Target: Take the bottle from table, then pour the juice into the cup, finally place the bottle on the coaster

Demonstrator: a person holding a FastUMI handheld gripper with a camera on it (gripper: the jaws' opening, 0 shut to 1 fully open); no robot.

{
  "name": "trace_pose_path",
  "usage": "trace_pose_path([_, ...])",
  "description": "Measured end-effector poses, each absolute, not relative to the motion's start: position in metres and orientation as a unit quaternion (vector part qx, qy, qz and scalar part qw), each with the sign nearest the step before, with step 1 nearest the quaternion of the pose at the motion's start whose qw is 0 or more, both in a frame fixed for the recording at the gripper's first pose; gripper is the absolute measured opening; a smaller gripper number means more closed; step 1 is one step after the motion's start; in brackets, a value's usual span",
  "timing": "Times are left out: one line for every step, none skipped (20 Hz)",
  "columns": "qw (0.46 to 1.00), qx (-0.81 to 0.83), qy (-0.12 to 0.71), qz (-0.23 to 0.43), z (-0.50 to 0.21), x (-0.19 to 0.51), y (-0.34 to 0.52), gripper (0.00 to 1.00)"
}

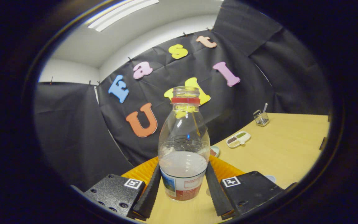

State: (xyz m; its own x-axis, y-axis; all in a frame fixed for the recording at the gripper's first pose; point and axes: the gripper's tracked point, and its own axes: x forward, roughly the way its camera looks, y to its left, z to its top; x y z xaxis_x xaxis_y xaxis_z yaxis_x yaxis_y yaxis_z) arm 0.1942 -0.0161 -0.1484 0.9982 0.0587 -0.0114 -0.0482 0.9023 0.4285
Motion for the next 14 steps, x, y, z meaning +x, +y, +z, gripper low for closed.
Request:
trace_pose_path([0.982, 0.188, 0.025, 0.021, -0.157, 0.200, -0.016, 0.78])
trace_pose_path([0.987, 0.157, 0.038, 0.010, -0.165, 0.207, -0.018, 0.78])
trace_pose_path([0.991, 0.129, 0.042, -0.006, -0.169, 0.214, -0.020, 0.78])
trace_pose_path([0.993, 0.104, 0.045, -0.027, -0.171, 0.221, -0.026, 0.79])
trace_pose_path([0.995, 0.079, 0.041, -0.049, -0.173, 0.228, -0.031, 0.79])
trace_pose_path([0.995, 0.057, 0.038, -0.066, -0.175, 0.236, -0.035, 0.79])
trace_pose_path([0.996, 0.046, 0.040, -0.068, -0.182, 0.243, -0.034, 0.79])
trace_pose_path([0.996, 0.038, 0.045, -0.064, -0.191, 0.250, -0.032, 0.79])
trace_pose_path([0.997, 0.033, 0.053, -0.055, -0.199, 0.256, -0.031, 0.79])
trace_pose_path([0.997, 0.035, 0.058, -0.042, -0.207, 0.262, -0.030, 0.79])
trace_pose_path([0.997, 0.036, 0.059, -0.033, -0.213, 0.267, -0.029, 0.79])
trace_pose_path([0.997, 0.035, 0.063, -0.027, -0.220, 0.273, -0.032, 0.79])
trace_pose_path([0.997, 0.031, 0.064, -0.025, -0.227, 0.279, -0.033, 0.79])
trace_pose_path([0.997, 0.026, 0.066, -0.025, -0.233, 0.284, -0.034, 0.79])
